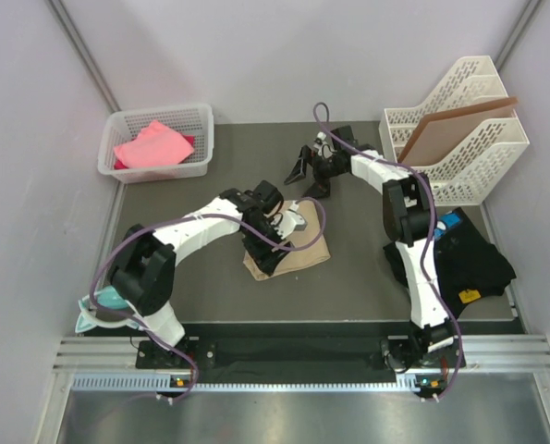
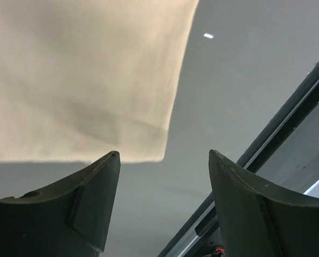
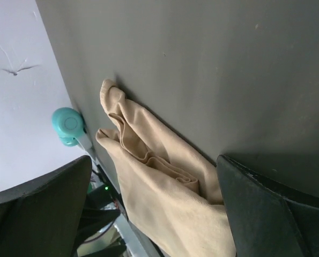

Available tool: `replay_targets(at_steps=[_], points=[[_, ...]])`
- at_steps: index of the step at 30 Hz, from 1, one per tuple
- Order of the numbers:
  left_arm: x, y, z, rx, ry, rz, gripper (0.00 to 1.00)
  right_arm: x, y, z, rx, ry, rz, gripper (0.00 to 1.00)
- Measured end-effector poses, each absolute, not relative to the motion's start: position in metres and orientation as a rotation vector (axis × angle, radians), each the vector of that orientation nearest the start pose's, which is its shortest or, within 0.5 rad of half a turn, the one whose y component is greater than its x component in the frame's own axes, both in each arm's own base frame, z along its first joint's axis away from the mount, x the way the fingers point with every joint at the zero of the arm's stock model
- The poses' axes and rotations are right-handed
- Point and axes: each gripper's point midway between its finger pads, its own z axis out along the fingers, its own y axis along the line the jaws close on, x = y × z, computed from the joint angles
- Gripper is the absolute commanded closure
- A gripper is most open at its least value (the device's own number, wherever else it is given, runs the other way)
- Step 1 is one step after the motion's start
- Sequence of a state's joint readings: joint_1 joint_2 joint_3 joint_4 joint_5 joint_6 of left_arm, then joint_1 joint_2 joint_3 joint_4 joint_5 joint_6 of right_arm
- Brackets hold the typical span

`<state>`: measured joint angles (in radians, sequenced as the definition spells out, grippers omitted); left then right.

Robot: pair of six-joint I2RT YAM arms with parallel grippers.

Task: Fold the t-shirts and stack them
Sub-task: Smooth out wrinkles on the folded tshirt

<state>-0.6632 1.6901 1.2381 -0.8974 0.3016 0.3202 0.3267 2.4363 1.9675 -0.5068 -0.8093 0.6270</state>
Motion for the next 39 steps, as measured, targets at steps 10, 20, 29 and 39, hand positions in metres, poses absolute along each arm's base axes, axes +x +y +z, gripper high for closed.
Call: replay_targets(at_steps=[10, 20, 29, 39], points=[[0.215, -0.238, 0.042, 1.484, 2.628, -0.584, 0.29, 0.465, 0.309, 0.063, 0.036, 2.657, 1.393, 0.00], [0.213, -0.237, 0.036, 1.496, 2.643, -0.587, 0.30, 0.477, 0.322, 0.073, 0.051, 2.583, 1.463, 0.00], [0.217, -0.227, 0.032, 1.501, 2.649, -0.541, 0.30, 0.434, 0.323, 0.056, -0.092, 2.682, 1.366, 0.00], [0.243, -0.186, 0.030, 1.411, 2.676, -0.465, 0.30, 0.382, 0.280, 0.049, -0.074, 2.791, 1.096, 0.00]])
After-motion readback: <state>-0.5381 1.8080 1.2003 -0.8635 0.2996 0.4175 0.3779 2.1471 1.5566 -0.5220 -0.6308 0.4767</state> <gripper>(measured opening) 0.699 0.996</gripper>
